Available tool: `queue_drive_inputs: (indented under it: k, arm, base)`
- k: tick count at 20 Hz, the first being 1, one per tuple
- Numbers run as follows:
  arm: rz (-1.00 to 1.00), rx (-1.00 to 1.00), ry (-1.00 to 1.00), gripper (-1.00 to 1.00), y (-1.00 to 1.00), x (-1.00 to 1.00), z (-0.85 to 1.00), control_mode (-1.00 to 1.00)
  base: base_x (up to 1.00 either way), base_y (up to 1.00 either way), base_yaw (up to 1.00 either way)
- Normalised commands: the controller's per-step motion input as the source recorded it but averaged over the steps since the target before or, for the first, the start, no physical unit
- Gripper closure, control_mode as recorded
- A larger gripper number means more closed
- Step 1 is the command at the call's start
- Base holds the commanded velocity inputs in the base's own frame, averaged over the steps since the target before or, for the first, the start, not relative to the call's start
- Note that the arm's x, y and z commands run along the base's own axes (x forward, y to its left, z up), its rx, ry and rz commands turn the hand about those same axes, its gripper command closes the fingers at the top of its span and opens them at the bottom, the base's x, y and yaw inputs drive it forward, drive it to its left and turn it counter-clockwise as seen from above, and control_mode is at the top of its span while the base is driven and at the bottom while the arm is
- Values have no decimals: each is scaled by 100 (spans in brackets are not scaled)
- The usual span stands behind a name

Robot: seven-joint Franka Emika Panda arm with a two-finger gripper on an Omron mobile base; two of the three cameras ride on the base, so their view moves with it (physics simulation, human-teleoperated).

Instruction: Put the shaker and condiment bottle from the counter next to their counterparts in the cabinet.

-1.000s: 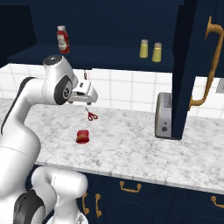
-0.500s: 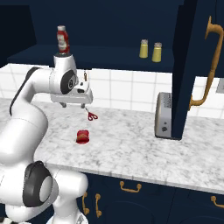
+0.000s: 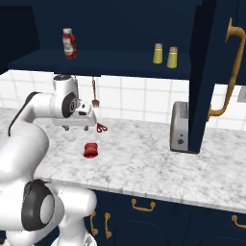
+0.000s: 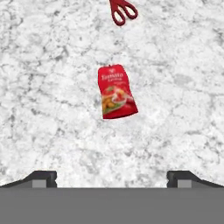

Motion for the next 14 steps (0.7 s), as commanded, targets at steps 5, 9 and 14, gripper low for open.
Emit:
queue_drive_inputs:
  k: [5, 9, 14]
  arm:
    - [3, -2, 2, -100, -16, 10, -38, -100]
    - [8, 21, 4, -100, 0, 17, -71, -100]
    - [3, 5, 0, -100, 0, 30, -26, -100]
  base:
    - [0, 0, 0]
    - [0, 0, 0]
    - [0, 0, 0]
